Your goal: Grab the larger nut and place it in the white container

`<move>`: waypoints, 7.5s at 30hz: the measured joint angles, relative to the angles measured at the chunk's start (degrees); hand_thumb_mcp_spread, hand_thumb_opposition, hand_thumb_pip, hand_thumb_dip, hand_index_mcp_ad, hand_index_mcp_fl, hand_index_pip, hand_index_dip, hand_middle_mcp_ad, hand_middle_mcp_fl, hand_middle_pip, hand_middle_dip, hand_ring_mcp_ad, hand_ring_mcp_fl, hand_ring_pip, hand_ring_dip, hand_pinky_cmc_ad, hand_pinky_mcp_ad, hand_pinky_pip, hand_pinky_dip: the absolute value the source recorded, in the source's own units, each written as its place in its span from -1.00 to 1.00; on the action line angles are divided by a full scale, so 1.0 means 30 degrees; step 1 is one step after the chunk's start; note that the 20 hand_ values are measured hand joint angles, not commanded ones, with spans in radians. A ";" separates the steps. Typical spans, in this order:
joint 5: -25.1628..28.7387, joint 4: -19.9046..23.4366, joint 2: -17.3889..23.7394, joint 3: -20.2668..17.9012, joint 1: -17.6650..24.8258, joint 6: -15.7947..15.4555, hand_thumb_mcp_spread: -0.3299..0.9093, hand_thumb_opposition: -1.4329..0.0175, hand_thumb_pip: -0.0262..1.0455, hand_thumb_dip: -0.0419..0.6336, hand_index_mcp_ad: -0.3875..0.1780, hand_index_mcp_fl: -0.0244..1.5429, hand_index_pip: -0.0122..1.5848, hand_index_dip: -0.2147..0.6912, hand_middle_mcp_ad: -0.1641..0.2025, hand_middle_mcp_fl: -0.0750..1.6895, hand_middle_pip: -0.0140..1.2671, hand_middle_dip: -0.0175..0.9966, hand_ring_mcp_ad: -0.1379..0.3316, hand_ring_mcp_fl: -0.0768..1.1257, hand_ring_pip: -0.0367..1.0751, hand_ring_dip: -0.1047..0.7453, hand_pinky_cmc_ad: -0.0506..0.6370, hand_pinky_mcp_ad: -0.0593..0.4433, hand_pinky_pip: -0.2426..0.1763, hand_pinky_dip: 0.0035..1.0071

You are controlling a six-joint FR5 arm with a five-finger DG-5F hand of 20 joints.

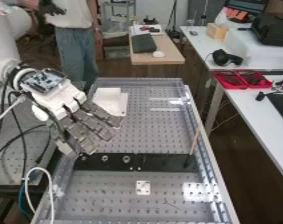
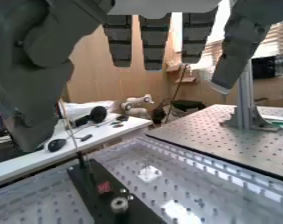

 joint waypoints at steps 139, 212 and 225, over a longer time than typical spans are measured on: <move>0.1677 0.8384 -0.7308 -0.0907 -0.0002 -0.1824 0.08 -0.21 0.40 -0.20 -0.07 -0.77 0.97 -0.18 0.27 -0.90 -0.77 -0.54 0.26 -0.88 -0.57 -0.54 0.20 0.47 -0.35 0.38; -1.3359 0.1944 -0.2557 -0.0657 0.3602 -0.2443 0.06 -0.26 0.29 -0.24 0.04 -0.47 0.92 -0.36 0.27 -0.87 -0.76 -0.53 0.20 -0.87 -0.69 -0.49 0.11 0.36 -0.34 0.10; -1.1440 0.0965 -0.2546 -0.0617 0.4328 -0.2324 0.06 -0.26 0.54 -0.16 -0.40 -0.85 0.63 -0.54 0.28 -0.91 -0.77 -0.53 0.20 -0.87 -0.66 -0.49 0.11 0.36 -0.34 0.28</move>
